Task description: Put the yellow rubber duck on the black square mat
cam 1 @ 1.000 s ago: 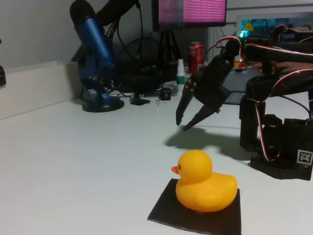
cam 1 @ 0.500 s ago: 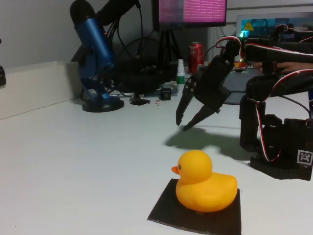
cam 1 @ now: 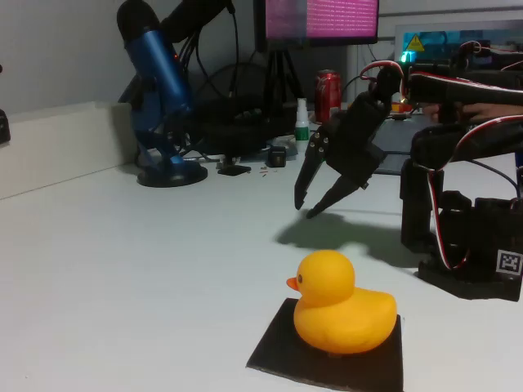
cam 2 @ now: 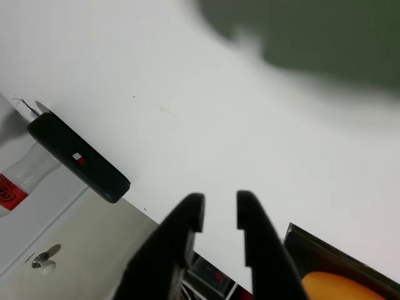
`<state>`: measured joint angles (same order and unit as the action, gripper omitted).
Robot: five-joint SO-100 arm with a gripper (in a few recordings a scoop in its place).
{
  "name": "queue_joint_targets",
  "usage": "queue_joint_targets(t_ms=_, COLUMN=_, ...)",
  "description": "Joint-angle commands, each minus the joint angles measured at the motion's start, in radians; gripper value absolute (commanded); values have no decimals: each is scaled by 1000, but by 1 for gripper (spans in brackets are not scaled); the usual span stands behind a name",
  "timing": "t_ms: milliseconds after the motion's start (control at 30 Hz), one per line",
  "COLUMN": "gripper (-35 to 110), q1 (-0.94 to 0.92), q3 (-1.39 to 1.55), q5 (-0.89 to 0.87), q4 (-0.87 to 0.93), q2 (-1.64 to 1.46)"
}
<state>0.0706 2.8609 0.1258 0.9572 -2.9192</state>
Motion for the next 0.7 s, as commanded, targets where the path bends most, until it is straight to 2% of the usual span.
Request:
queue_joint_targets(t_ms=0, gripper=6, q1=11, q3=8, q5=2, q4=2, q2=-23)
queue_joint_targets(t_ms=667, gripper=6, q1=-2, q3=12, q5=3, q4=-9, q2=-23)
